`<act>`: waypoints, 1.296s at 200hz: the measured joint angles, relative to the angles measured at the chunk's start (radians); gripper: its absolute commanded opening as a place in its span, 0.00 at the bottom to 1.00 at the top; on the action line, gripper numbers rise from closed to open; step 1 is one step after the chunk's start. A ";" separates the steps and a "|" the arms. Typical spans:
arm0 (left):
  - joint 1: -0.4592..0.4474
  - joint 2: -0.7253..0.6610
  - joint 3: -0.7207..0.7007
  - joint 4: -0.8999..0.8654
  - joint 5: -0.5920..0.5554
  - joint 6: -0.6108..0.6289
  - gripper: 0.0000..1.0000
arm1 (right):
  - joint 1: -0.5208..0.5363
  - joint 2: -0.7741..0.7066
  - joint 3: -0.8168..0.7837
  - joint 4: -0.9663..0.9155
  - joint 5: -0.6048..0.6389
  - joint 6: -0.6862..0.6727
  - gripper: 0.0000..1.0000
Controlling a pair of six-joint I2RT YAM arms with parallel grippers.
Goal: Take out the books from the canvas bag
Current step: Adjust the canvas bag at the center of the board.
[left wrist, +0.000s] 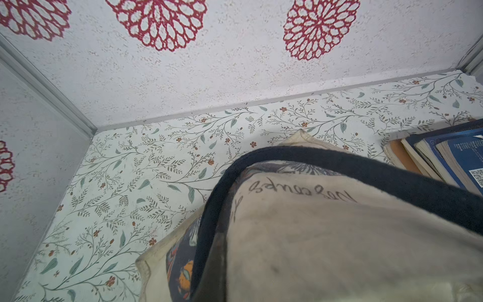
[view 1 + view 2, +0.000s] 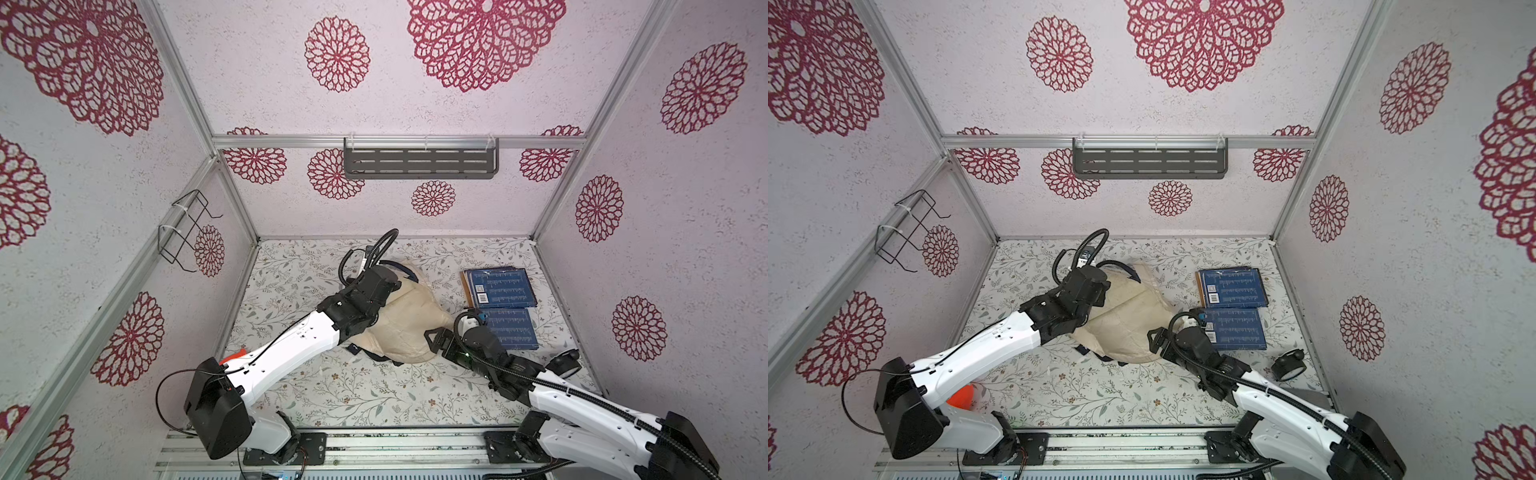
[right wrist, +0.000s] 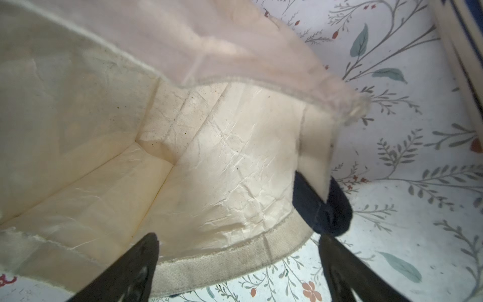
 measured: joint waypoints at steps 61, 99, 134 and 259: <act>0.000 0.017 0.033 -0.037 0.004 -0.037 0.00 | 0.016 -0.015 -0.095 0.039 0.050 0.072 0.90; 0.001 0.035 0.065 -0.061 0.010 -0.074 0.00 | 0.043 0.057 -0.132 0.118 0.039 0.133 0.87; 0.001 0.035 0.079 -0.081 0.027 -0.111 0.00 | 0.048 0.154 -0.159 0.227 0.030 0.175 0.81; 0.002 0.035 0.078 -0.096 0.095 -0.202 0.00 | 0.048 0.388 -0.099 0.450 0.054 0.174 0.27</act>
